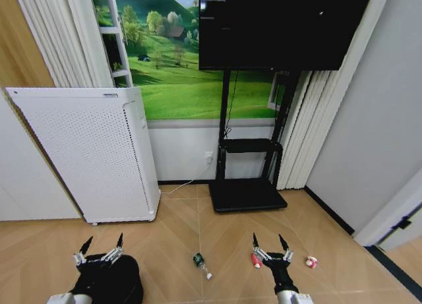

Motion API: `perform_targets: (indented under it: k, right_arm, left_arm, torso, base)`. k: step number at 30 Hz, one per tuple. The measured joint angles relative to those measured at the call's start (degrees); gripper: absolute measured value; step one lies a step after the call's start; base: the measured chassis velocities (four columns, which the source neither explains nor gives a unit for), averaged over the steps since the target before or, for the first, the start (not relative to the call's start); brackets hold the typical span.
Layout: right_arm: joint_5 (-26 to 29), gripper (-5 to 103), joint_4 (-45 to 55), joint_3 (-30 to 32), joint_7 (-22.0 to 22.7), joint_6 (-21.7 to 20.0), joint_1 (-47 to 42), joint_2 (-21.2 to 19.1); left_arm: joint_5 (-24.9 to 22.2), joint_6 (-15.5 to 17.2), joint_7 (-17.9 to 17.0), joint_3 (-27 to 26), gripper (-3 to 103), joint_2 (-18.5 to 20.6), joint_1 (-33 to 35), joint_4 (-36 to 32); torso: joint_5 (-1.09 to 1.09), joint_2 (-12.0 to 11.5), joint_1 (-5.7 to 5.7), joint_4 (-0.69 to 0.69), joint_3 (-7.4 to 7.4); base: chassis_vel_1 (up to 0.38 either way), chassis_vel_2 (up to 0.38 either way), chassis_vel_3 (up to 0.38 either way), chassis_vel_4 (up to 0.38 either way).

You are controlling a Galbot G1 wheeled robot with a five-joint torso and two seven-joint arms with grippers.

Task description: Pick up the trash bin and place the garbage on the floor into it.

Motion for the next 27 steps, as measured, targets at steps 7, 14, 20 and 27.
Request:
perform_targets:
  k: [7, 14, 20, 27]
  right_arm:
    - [-0.05, 100, 0.05, 0.06, 0.03, 0.0, -0.08, 0.09]
    - [-0.06, 100, 0.07, 0.15, 0.12, 0.0, -0.09, 0.08]
    - [-0.14, 100, 0.15, 0.1, 0.79, 0.0, -0.1, 0.22]
    - [-0.18, 100, 0.16, 0.15, 0.94, -0.02, -0.09, 0.27]
  left_arm:
    - [0.23, 0.0, 0.03, 0.26, 100, 0.1, 0.02, 0.07]
    - [0.32, -0.02, 0.08, 0.38, 100, 0.14, 0.04, 0.11]
    - [0.33, -0.02, 0.1, 0.37, 100, 0.19, 0.05, 0.11]
    - [0.43, -0.06, 0.14, 0.3, 100, 0.11, 0.07, 0.16]
  torso:
    - [0.0, -1.6, -0.55, 0.0, -1.03]
    - [0.0, -2.95, -0.91, 0.0, -2.01]
    - [0.0, -4.0, -1.27, 0.0, -2.73]
    - [0.0, -6.15, -1.81, 0.0, -4.34]
  base:
    - [0.0, 0.0, 0.0, 0.0]
    - [0.0, 0.0, 0.0, 0.0]
    - [0.0, 0.0, 0.0, 0.0]
    - [0.0, 0.0, 0.0, 0.0]
